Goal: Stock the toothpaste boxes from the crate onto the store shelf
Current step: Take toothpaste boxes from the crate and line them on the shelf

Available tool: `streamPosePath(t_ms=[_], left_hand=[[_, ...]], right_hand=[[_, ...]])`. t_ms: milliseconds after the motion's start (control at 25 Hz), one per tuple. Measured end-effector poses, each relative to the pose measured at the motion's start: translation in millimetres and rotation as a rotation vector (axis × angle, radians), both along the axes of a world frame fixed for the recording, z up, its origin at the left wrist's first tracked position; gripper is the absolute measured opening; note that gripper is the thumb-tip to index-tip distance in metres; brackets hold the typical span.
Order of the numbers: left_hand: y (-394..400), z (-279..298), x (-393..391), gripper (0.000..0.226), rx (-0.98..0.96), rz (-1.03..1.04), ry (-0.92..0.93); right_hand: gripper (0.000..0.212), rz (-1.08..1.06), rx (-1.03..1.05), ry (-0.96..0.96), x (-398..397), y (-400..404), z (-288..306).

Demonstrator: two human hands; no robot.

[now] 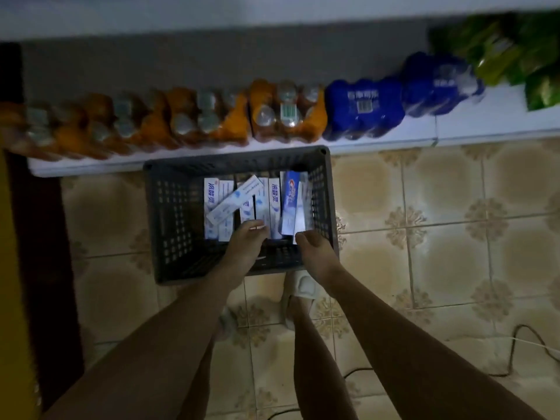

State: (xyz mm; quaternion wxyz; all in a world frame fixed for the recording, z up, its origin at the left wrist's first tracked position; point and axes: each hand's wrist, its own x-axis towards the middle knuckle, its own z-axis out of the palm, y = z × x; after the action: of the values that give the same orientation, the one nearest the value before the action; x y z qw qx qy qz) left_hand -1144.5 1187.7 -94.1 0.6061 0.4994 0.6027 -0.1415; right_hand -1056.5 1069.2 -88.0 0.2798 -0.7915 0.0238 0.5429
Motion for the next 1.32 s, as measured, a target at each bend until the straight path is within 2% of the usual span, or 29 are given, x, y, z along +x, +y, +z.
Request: streamPosePath(t_ms=[120,160,320,480,560,720,880,1080,1160,1320], left_hand=[[-8.4,-84.5,-2.5,0.033,-0.048,-0.052,0.025],[-9.2,-106.4,-0.5,0.036,-0.051,-0.067,0.019],[-12.3,-183.8,25.5,0.049,0.011,-0.079,-0.03],[-14.8,-228.9,51.1,0.054,0.014,-0.044,-0.054],[-17.0,-239.7,57.7,0.051,0.01,-0.1,-0.043],[-15.5,-257.5,64.0,0.049,0.017,-0.212,-0.022],[-5.6,-261.5,65.1,0.053,-0.025,-0.291,0.007],[-2.5,-261.9,56.1,0.052,-0.025,-0.298,0.015],[-0.9,-262.9,53.1,0.048,-0.03,-0.294,-0.017],[8.3,-257.8,45.1,0.044,-0.215,-0.196,-0.011]], right_hand=[[0.021,-0.022,-0.035,-0.005,3.6,1.9,-85.6],[0.024,-0.016,-0.042,-0.009,7.1,4.2,-109.0],[0.054,0.004,-0.08,-0.06,18.3,19.5,-187.5],[0.08,0.043,-0.212,-0.125,10.2,24.4,-225.6],[0.075,0.002,-0.235,-0.148,9.4,20.3,-235.4],[0.042,-0.111,-0.168,-0.162,14.6,9.5,-247.4],[0.046,-0.104,-0.138,-0.103,15.6,8.9,-253.7],[0.04,-0.428,-0.08,0.079,18.3,10.2,-245.2],[0.038,-0.408,-0.094,0.1,21.8,8.0,-243.4],[0.035,-0.396,-0.148,0.155,34.9,12.7,-240.7]])
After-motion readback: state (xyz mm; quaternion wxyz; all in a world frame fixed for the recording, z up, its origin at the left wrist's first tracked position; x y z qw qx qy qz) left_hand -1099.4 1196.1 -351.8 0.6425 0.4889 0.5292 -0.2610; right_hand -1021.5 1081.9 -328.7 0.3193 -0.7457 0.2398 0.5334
